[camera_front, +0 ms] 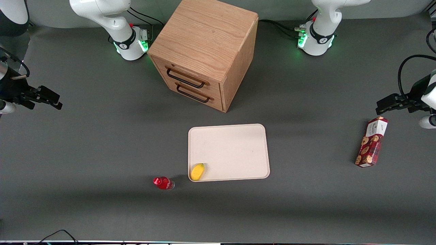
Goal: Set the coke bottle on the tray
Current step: 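Move the right gripper down to the red Coca-Cola bottle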
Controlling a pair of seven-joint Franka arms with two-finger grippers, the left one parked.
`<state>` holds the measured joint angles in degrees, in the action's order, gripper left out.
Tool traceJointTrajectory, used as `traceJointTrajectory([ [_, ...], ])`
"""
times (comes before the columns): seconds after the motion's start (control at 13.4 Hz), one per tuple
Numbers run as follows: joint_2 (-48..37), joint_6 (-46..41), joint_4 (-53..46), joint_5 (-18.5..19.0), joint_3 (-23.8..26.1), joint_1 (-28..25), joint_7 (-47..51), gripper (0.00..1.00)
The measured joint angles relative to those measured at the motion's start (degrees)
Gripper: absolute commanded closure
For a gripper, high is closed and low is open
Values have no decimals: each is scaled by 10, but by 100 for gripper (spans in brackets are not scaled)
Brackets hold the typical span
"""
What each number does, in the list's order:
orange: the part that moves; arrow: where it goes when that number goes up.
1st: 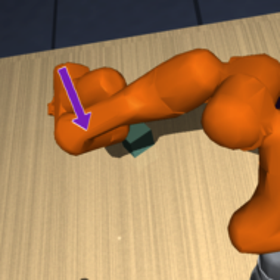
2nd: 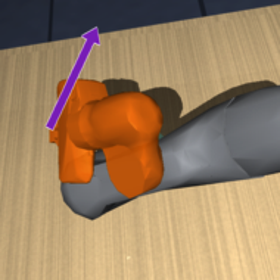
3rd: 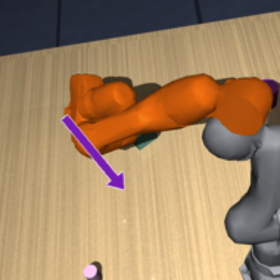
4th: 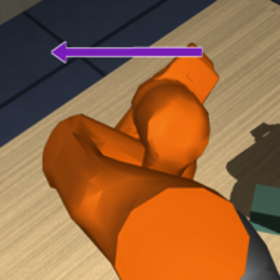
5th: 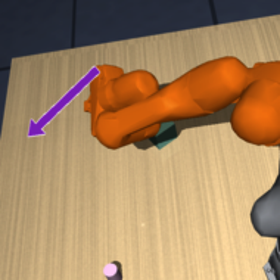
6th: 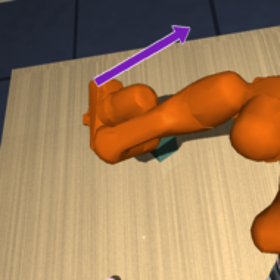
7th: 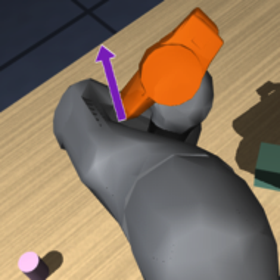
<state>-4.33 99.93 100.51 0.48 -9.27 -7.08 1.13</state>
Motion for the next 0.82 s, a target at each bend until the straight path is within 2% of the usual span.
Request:
traceJointTrajectory([
  [0.37, 2, 0, 0, -3, 1, -2, 0, 0],
  [0.52, 18, 2, -12, -29, 8, -3, 8, 0],
  [0.67, 61, 4, -62, -53, 38, -4, 26, 0],
  [0.82, 131, 7, -138, -50, 92, -8, 76, 0],
])
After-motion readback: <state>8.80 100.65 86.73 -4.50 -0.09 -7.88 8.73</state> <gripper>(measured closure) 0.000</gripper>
